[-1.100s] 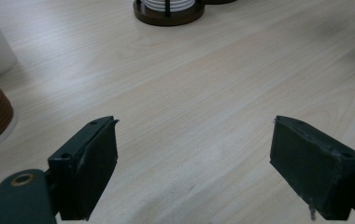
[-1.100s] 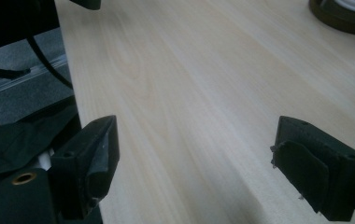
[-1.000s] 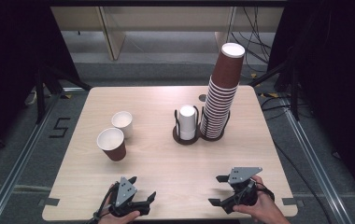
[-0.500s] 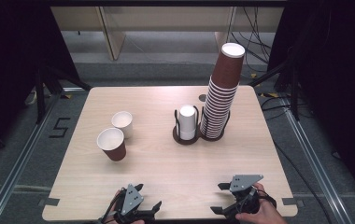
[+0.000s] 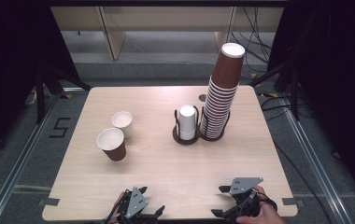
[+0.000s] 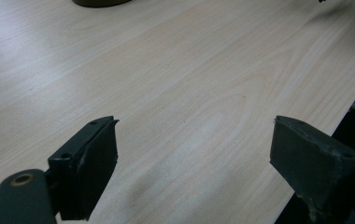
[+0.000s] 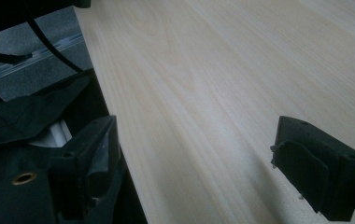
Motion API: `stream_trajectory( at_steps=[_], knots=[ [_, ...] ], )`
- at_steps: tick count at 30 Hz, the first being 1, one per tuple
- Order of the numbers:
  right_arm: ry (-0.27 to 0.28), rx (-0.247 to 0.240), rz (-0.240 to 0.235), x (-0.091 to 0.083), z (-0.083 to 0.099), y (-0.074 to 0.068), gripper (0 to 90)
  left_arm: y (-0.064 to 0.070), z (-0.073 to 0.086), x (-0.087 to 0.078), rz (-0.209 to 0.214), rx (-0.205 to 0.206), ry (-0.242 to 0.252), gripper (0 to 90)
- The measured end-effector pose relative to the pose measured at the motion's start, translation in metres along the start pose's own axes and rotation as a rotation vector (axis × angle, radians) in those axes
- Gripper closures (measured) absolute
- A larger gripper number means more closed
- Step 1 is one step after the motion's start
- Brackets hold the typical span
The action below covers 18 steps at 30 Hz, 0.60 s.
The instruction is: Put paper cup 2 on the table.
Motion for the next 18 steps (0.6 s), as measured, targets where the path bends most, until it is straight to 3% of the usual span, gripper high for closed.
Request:
stream_trajectory(
  at_steps=[4, 9, 10, 18],
  knots=[
    [-0.008, 0.001, 0.001, 0.0011, 0.0005, -0.0002, 15.8, -0.0002, 0.0009, 0.0003, 0.000, 0.025, -0.019, 14.6],
    [-0.011, 0.005, 0.005, 0.0019, 0.0011, -0.0001, 15.8, 0.0022, 0.0002, 0.0016, 0.009, 0.014, -0.013, 14.6],
    [-0.012, 0.006, 0.006, 0.0020, 0.0011, 0.0003, 15.8, -0.0002, 0.0013, 0.0001, 0.006, 0.045, -0.044, 14.7],
    [-0.009, -0.004, 0.016, 0.0022, 0.0009, 0.0033, 15.8, 0.0015, 0.0007, 0.0023, 0.014, 0.021, -0.022, 14.7]
  ],
)
Point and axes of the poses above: each handheld gripper's, and its own axes: x roughly forward along the jaws, z roughly out of its underside, y roughly to its right, the point moved 3 cm from there along x, roughly forward along the jaws, and after that the axes turned 13 degrees about x, right-handed, at the moved point
